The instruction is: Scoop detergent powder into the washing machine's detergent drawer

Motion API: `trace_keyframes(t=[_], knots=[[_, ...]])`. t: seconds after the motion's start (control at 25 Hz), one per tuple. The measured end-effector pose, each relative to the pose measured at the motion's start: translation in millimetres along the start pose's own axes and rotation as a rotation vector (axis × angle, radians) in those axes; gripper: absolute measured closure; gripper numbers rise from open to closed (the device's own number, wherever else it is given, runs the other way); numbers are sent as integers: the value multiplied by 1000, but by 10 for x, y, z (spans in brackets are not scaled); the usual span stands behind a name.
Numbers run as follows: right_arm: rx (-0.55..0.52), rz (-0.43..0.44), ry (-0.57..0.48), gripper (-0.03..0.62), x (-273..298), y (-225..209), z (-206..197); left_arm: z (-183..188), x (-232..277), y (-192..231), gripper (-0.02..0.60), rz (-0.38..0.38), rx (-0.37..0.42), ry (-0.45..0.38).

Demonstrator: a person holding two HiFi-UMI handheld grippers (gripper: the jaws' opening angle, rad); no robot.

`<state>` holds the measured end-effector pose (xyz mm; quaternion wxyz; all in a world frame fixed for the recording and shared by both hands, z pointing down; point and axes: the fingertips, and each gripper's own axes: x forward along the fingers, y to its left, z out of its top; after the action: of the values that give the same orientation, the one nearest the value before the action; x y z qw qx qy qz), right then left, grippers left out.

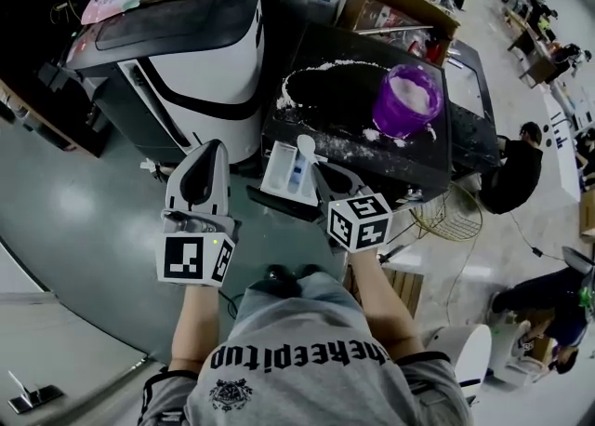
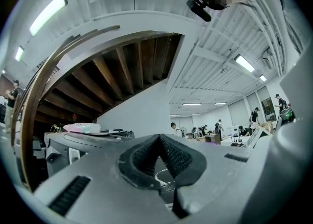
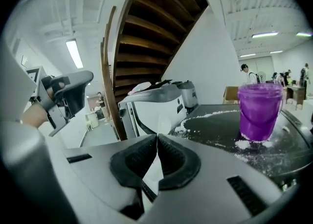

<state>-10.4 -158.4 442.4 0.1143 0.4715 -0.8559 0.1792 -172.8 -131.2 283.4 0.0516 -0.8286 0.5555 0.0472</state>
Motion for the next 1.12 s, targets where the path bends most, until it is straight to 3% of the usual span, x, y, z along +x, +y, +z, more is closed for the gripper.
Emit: trace_keyframes(t=[0.64, 1.12], knots=[[-148, -37, -286, 588, -710, 0, 1084, 297, 119, -340, 578, -24, -13, -54], [-250, -121, -414, 588, -1138, -145, 1493, 457, 146, -445, 578, -2, -15, -93]])
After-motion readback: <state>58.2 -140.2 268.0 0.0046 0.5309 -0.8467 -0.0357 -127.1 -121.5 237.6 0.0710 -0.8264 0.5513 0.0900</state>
